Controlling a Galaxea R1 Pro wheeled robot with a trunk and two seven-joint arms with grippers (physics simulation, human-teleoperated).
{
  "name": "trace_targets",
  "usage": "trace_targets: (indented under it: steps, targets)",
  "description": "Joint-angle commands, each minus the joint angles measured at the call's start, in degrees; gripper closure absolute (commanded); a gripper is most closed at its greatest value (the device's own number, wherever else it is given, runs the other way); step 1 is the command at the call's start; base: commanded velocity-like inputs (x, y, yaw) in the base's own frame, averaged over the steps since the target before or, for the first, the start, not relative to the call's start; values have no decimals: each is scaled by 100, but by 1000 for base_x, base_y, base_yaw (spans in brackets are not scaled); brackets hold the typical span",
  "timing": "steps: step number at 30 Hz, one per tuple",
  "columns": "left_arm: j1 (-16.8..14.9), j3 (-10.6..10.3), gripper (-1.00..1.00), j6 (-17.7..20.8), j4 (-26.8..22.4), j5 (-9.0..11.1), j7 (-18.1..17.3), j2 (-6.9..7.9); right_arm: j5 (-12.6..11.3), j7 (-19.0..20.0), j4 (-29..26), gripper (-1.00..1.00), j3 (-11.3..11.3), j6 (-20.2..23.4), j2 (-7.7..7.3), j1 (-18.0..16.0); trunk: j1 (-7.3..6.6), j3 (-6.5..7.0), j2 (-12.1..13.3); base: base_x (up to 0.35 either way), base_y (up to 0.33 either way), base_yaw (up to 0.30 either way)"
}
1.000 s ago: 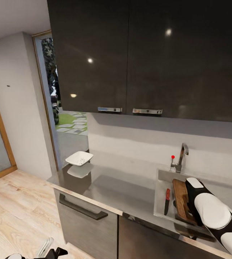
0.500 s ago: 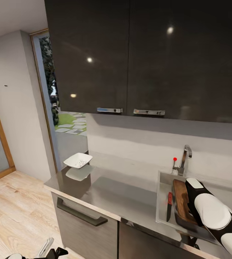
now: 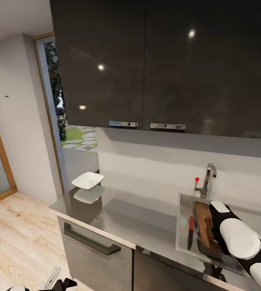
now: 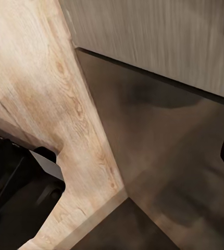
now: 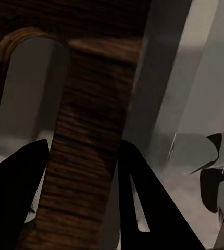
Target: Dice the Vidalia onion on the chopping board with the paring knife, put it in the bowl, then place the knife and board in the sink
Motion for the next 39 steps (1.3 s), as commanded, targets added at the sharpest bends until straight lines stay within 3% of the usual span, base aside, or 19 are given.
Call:
trace_targets:
  steps: [1,5,14,23,29,34,39]
  targets:
    - [-1,-8,-100,5,-5,60,52,-1,-25,-32,-3,100,25,64,-21,0,3,-3,-4,56,0,0]
    - [-2,-9,-100,7,-5,60,52,-7,-12,-72,33,100,29,326,-145,-9,3,-3,-4,21,0,0]
    - [-2,-10,-100,8,-5,60,52,-9,32,-111,41,100,56,784,-177,-22,3,-3,-4,2,0,0]
    - [0,-10,-100,8,-5,60,52,-9,175,-86,39,100,370,883,-176,-1,3,-3,-4,58,-29,0]
    - [-1,-10,-100,8,-5,60,52,-24,195,-55,39,100,402,886,-191,21,3,-3,-4,168,-88,0]
    - [2,-15,-100,15,-8,63,47,-26,192,-58,160,100,393,964,-349,29,3,-3,-4,18,-10,0]
    - [0,-18,-100,32,-12,68,44,-26,184,-52,285,100,390,1036,-380,128,3,-3,-4,2,-1,0]
